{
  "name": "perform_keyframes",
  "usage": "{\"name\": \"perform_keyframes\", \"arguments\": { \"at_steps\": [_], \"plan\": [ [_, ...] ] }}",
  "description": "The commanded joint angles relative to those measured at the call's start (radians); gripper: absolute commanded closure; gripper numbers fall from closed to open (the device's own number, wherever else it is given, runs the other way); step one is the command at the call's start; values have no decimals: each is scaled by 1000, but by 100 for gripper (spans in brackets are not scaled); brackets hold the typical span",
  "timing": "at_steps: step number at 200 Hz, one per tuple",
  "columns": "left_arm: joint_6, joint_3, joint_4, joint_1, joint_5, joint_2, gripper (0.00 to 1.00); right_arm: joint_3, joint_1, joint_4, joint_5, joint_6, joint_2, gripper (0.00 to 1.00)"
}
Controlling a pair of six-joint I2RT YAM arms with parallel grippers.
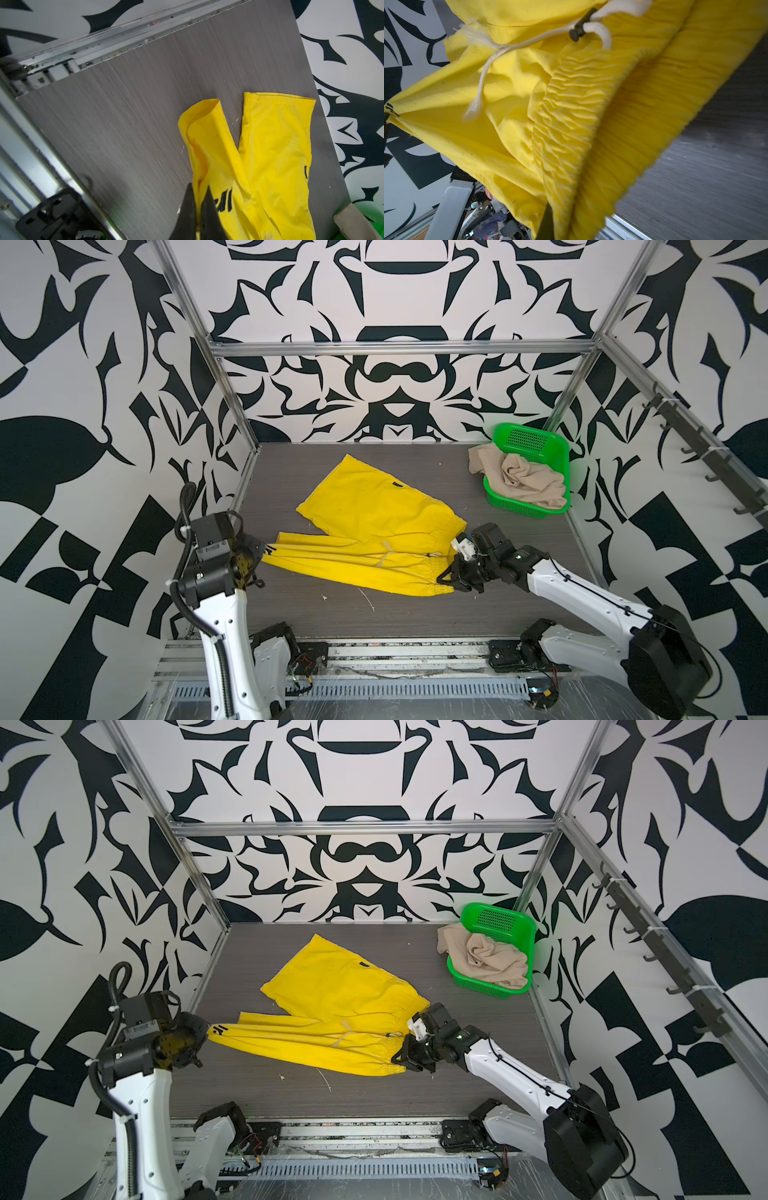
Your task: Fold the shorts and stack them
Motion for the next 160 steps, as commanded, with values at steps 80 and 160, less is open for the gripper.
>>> {"name": "perform_keyframes", "arguments": {
  "at_steps": [80,160],
  "plan": [
    [170,413,217,-201,-59,527,100,44,-144,-24,-223,132,30,100],
    [222,707,280,-350,-121,815,100,70,-247,-22,-335,126,61,100]
  ]
}}
